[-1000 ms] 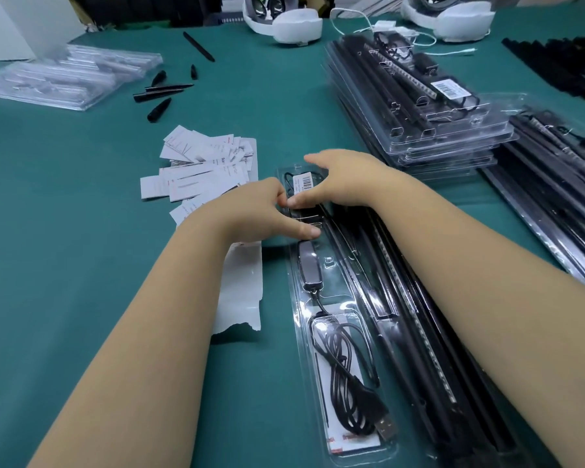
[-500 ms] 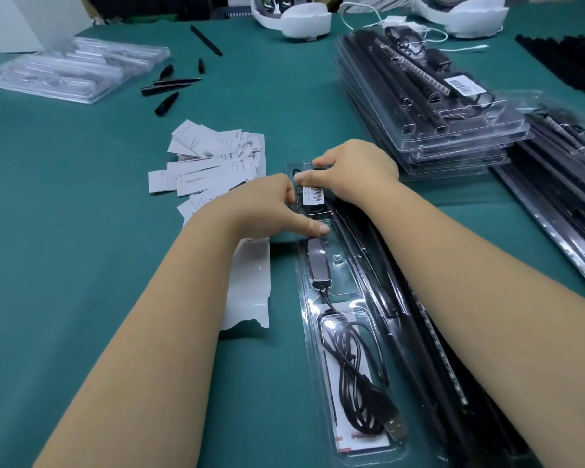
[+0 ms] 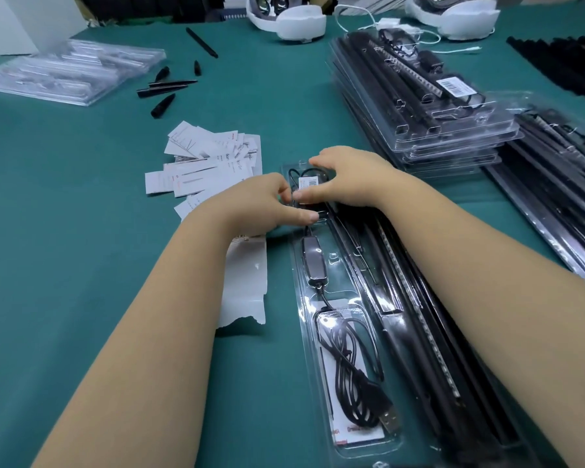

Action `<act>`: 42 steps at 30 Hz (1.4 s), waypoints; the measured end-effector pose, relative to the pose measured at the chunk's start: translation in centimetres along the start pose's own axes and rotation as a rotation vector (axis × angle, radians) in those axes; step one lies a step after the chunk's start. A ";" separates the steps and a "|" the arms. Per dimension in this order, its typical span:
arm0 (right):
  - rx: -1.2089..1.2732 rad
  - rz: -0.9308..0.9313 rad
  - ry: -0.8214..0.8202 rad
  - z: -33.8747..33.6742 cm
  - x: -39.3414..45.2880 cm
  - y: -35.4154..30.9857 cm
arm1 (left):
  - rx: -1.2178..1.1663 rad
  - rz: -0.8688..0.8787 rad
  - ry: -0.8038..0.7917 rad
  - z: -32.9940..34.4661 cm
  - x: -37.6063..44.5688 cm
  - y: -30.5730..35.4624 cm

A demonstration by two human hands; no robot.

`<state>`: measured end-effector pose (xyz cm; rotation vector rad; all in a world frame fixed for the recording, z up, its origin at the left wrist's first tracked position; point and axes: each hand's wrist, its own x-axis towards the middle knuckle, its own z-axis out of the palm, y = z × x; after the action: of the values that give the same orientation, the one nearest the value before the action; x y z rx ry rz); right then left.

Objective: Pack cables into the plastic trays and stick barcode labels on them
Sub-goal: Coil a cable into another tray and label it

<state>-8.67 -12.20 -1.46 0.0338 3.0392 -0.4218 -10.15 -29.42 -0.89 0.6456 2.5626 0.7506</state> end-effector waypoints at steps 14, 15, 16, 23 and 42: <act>0.151 0.056 0.086 0.1 0.1 0.3 | -0.012 0.008 0.007 0.1 0.3 -0.1; 0.159 0.068 0.091 0.1 0.2 0.3 | -0.015 0.006 0.005 0.1 0.3 -0.1; 0.167 0.079 0.100 0.1 0.3 0.3 | -0.019 0.004 0.003 0.1 0.3 -0.2; 0.158 0.138 0.212 0.7 0.8 -0.1 | -0.028 0.003 -0.007 0.1 0.4 -0.3; -0.061 0.053 0.145 1.3 0.0 -0.4 | -0.006 0.026 0.007 0.1 0.3 -0.2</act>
<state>-8.61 -12.98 -2.57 0.1480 3.1826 -0.3359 -10.41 -29.36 -1.14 0.6769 2.5621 0.7708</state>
